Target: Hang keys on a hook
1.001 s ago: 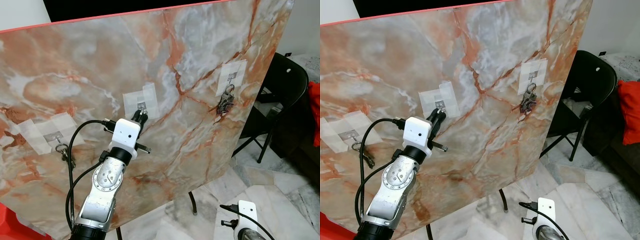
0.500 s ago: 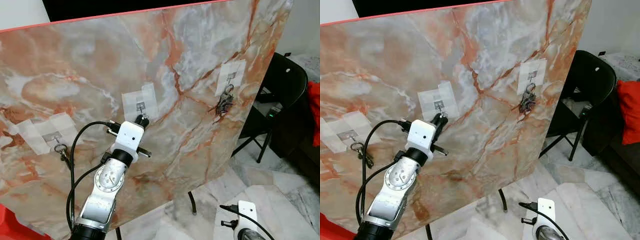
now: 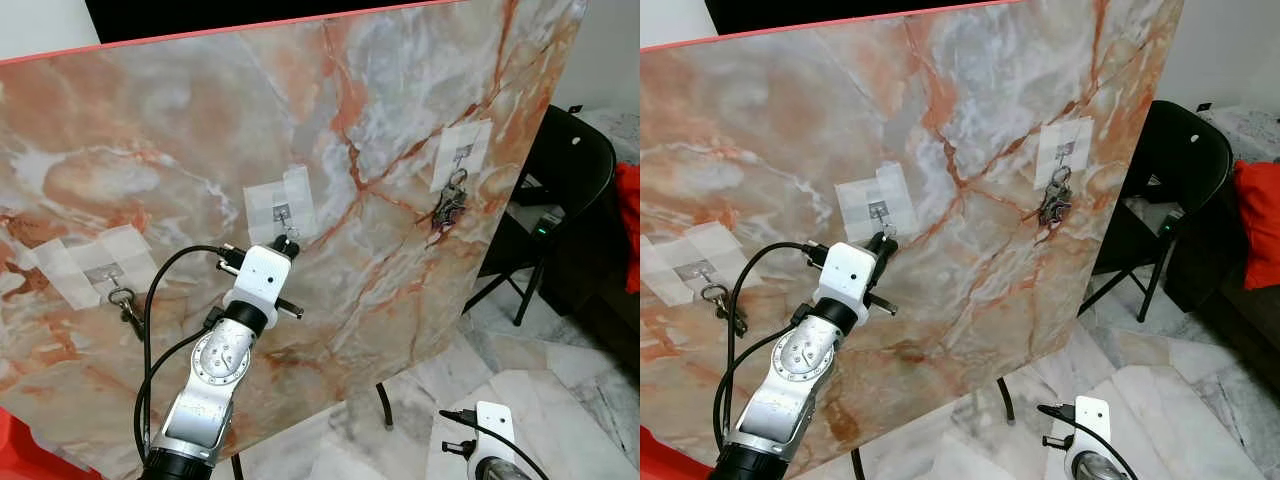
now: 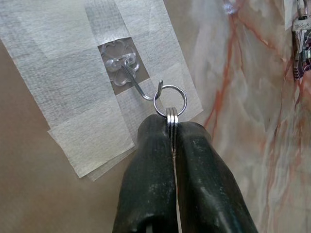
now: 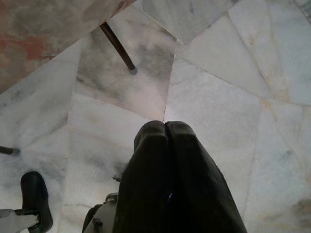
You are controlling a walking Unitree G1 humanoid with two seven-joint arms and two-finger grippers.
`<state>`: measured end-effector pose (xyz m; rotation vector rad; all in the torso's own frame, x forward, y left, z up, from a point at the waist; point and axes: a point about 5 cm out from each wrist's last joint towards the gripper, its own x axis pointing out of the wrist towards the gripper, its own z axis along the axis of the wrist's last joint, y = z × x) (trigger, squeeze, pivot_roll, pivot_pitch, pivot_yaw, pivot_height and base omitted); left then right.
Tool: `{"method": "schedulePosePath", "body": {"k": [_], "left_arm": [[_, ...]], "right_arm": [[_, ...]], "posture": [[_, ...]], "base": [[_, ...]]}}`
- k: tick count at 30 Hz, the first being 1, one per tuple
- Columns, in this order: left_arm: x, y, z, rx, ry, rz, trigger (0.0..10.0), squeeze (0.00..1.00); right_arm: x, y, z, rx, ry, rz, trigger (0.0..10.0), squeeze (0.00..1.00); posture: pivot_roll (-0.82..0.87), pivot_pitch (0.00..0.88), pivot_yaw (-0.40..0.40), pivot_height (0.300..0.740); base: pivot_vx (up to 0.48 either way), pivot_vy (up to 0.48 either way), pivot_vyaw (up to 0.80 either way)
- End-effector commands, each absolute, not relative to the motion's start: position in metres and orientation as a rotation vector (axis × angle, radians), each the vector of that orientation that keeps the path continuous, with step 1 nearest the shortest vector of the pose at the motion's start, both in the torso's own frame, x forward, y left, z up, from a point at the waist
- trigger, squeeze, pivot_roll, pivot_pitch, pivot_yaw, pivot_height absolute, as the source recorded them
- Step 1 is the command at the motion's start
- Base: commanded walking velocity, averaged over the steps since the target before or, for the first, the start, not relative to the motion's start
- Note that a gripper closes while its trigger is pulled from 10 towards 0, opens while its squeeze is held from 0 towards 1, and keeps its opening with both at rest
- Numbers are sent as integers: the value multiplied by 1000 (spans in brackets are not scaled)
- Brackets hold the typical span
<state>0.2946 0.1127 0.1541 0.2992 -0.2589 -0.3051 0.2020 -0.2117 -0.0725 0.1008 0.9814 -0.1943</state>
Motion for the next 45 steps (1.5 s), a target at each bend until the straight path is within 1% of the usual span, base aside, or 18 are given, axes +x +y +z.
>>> {"method": "schedulePosePath", "body": {"k": [1,22,23,45], "left_arm": [[295,113,152,322,-247,-309,10000,0],[295,113,152,325,-245,-308,10000,0],[293,114,152,320,-248,-308,10000,1000],[292,118,152,303,-249,-286,10000,1000]], "right_arm": [[203,-211,-72,108,984,-198,10000,0],[203,-211,-72,108,984,-198,10000,0],[202,-211,-72,107,985,-198,10000,0],[202,-211,-72,104,988,-199,10000,0]], "posture": [[29,0,-15,736],[29,0,-15,736],[27,0,-15,736],[27,0,-14,736]], "base": [[0,0,0],[0,0,0],[0,0,0],[0,0,0]]}}
